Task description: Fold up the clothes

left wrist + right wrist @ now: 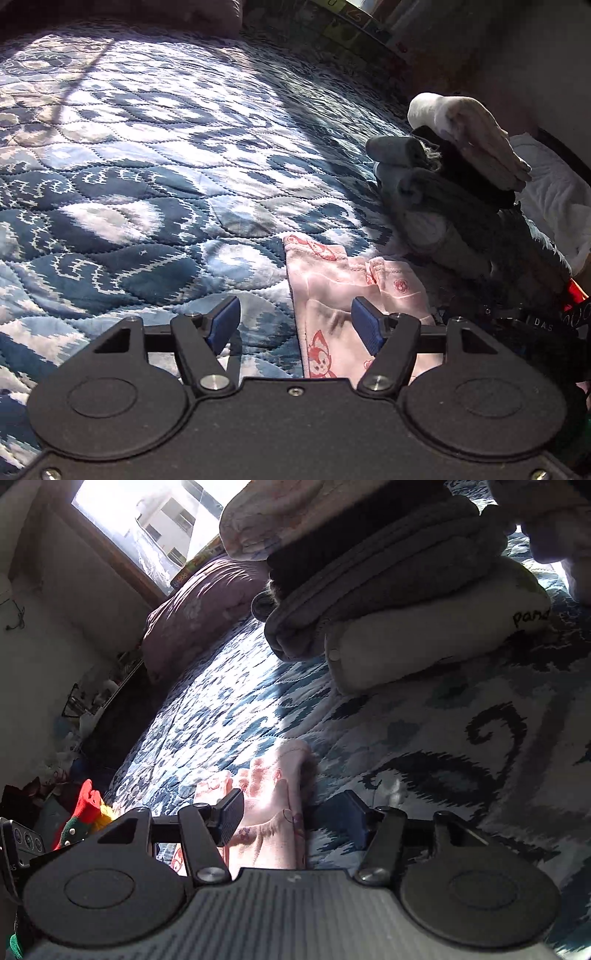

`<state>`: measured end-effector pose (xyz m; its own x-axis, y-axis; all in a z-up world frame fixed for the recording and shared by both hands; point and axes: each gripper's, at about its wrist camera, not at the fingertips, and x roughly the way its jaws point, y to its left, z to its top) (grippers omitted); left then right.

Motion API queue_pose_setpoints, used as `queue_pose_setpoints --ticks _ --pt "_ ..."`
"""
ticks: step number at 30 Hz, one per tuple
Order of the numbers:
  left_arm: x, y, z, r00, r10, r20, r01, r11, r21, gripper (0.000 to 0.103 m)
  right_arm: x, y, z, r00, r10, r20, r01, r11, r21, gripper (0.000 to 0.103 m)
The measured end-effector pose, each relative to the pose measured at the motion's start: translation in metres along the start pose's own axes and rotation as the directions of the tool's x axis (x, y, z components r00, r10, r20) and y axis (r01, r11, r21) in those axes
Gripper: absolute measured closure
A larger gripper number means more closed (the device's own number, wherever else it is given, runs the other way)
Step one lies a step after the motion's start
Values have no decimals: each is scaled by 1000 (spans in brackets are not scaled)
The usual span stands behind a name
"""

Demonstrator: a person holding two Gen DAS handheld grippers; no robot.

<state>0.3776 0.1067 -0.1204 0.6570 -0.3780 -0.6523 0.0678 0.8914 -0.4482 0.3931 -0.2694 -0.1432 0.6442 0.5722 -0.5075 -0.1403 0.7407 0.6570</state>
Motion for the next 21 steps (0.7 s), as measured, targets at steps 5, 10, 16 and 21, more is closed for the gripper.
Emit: queue_pose_setpoints --ticks 5,10,16,21 --pt "-32 -8 -19 995 100 -8 -100 994 -36 8 -53 -3 -41 1000 6 5 -6 999 46 31" --pt "-80 -42 -53 980 155 127 -172 975 139 6 -99 -1 -94 999 23 48 -26 998 62 23" --pt "-80 -63 -65 984 169 52 -176 967 184 5 -110 -7 -127 993 22 112 -26 999 39 22" --pt "-51 -76 -46 982 179 61 -187 960 206 6 -105 -3 -122 987 -14 157 18 999 -30 21"
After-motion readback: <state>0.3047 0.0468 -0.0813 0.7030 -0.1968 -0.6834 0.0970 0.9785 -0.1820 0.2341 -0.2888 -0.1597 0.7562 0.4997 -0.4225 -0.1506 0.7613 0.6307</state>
